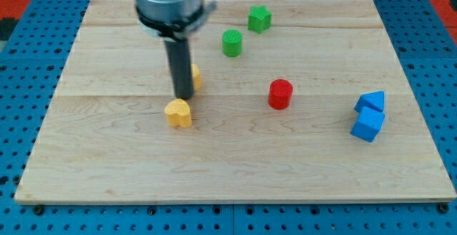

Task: Push the yellow hexagon closer to the red star

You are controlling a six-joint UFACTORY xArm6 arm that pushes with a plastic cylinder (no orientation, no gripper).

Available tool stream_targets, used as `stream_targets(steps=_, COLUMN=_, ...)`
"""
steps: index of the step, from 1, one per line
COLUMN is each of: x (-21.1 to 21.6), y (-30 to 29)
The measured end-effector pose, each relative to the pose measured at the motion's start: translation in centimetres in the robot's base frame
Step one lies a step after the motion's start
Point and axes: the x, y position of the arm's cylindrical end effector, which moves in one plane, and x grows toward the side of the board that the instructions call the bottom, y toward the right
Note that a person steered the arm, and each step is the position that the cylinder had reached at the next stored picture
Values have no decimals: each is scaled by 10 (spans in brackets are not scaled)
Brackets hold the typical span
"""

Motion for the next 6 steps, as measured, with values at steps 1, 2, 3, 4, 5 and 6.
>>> stream_targets(steps=1, x=-6, y=-3)
stream_targets(steps=2, x=5, y=44)
stream_targets(steps=3, x=-4, y=58)
stream_targets(steps=4, x=-23, y=2)
stream_targets(steps=5, x=-11, y=-7)
stream_targets(steps=6, x=-50, y=-22)
